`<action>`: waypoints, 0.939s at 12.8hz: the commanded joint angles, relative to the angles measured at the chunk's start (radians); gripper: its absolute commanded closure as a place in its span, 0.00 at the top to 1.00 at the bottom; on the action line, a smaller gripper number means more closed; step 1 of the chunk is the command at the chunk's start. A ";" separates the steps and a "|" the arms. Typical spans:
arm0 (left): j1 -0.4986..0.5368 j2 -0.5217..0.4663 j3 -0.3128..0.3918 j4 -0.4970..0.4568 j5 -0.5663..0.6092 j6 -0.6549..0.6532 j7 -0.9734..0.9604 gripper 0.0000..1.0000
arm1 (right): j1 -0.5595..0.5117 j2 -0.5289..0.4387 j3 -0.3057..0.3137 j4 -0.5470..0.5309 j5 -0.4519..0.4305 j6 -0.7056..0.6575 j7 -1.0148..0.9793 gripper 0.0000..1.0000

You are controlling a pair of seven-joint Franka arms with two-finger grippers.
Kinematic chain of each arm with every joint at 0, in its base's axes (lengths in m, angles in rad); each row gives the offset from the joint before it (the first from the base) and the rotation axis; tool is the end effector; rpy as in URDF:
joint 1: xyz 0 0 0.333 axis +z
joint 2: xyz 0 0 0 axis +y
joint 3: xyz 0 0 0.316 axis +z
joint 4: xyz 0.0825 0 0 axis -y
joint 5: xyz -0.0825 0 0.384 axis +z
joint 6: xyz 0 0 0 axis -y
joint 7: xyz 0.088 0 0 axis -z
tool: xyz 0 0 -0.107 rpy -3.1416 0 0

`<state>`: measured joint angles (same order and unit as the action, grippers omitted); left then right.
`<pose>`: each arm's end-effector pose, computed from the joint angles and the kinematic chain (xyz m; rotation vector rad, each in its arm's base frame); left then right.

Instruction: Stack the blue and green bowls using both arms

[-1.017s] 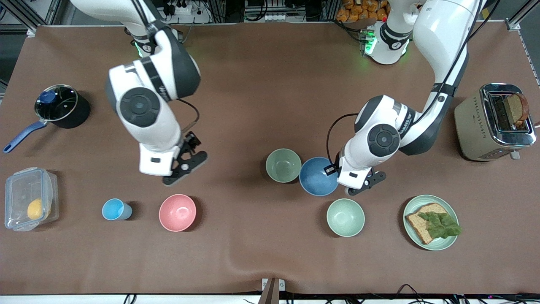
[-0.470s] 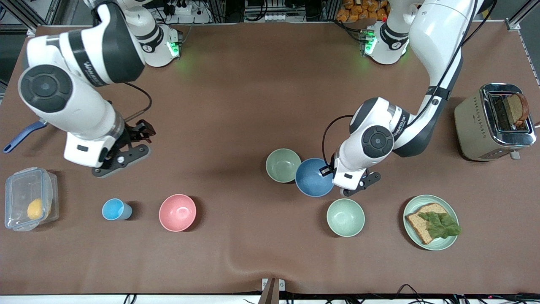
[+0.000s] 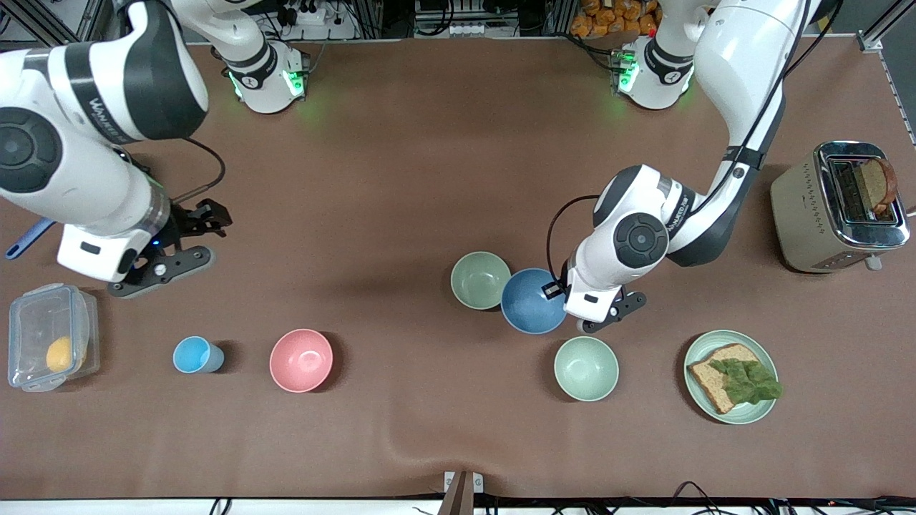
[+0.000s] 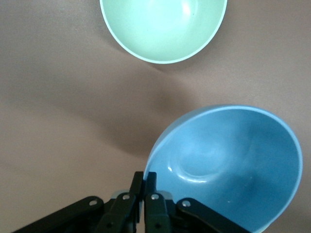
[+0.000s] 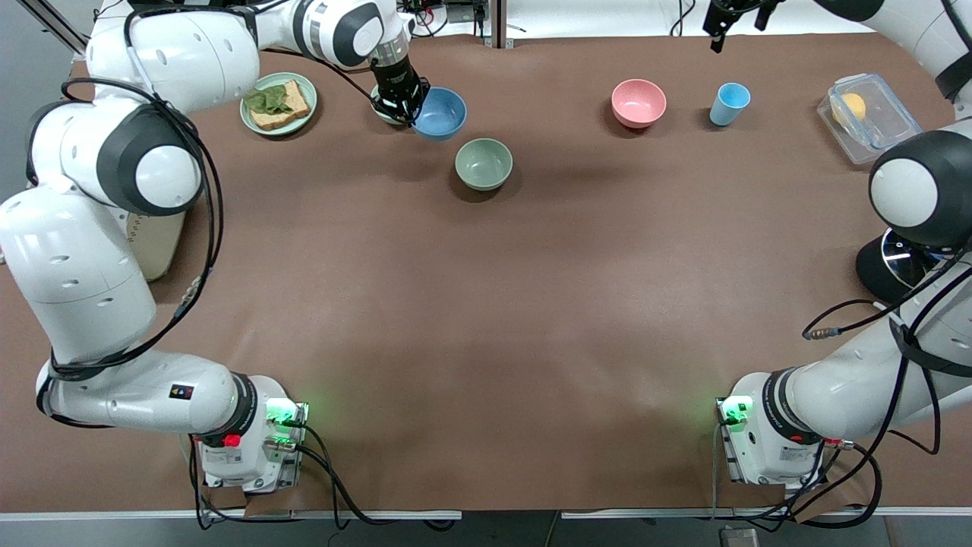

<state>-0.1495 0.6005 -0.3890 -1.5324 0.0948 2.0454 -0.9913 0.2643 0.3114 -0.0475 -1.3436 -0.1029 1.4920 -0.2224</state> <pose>0.6190 -0.3155 0.3221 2.9859 0.7067 -0.1897 0.6211 0.1294 0.5395 2.9416 0.6587 -0.2461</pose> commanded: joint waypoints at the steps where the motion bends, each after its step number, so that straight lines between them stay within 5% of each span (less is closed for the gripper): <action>1: -0.009 0.008 0.004 0.020 -0.003 0.001 -0.020 0.00 | 0.039 0.027 0.014 -0.009 0.024 0.072 0.015 1.00; 7: -0.007 0.008 0.005 0.020 -0.001 0.001 -0.017 0.00 | 0.081 0.216 0.012 -0.014 0.271 0.327 0.003 1.00; 12: -0.007 0.010 0.005 0.020 -0.001 0.001 -0.017 0.00 | 0.231 0.368 0.012 -0.014 0.284 0.618 0.235 1.00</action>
<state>-0.1498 0.6055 -0.3877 -1.5266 0.0948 2.0454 -0.9913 0.4517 0.6320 -0.0297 -1.3767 0.1627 2.0292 -0.1031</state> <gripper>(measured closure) 0.952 0.000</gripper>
